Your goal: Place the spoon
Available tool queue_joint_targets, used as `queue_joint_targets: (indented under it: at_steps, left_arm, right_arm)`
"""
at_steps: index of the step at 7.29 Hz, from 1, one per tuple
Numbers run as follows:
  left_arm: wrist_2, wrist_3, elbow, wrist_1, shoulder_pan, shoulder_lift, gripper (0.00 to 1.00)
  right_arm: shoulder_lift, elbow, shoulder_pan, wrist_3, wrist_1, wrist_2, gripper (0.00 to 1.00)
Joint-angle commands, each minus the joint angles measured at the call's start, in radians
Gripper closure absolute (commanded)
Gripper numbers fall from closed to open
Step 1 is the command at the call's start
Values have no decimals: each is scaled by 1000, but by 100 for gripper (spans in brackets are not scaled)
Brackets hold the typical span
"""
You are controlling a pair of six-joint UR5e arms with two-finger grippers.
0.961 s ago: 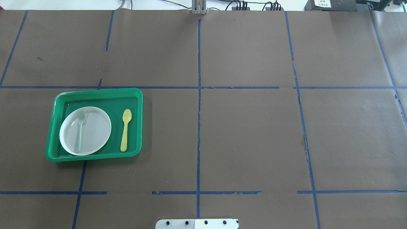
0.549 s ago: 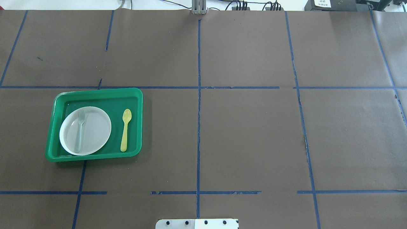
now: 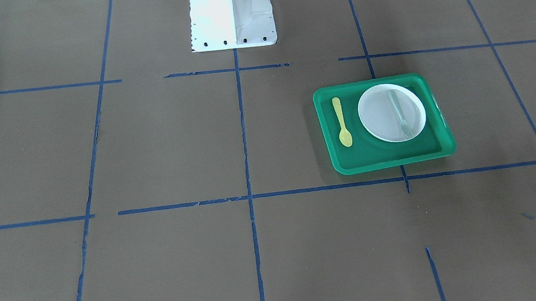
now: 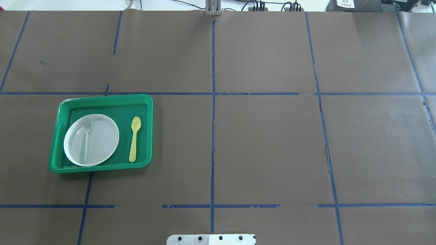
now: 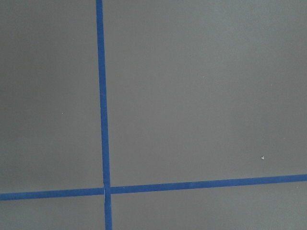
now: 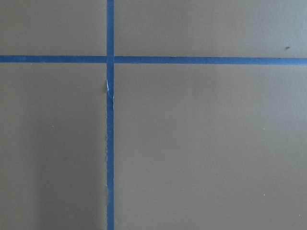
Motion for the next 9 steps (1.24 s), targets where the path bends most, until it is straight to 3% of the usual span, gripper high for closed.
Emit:
queue_joint_targets:
  at_steps: [1, 9]
  left_arm:
    - [1, 0, -2, 0, 0, -3, 0]
    - [1, -2, -1, 1, 0, -17, 0]
  right_arm:
    - [0, 0, 0, -1, 2, 0, 0]
    - [0, 0, 0, 0, 2, 0, 0]
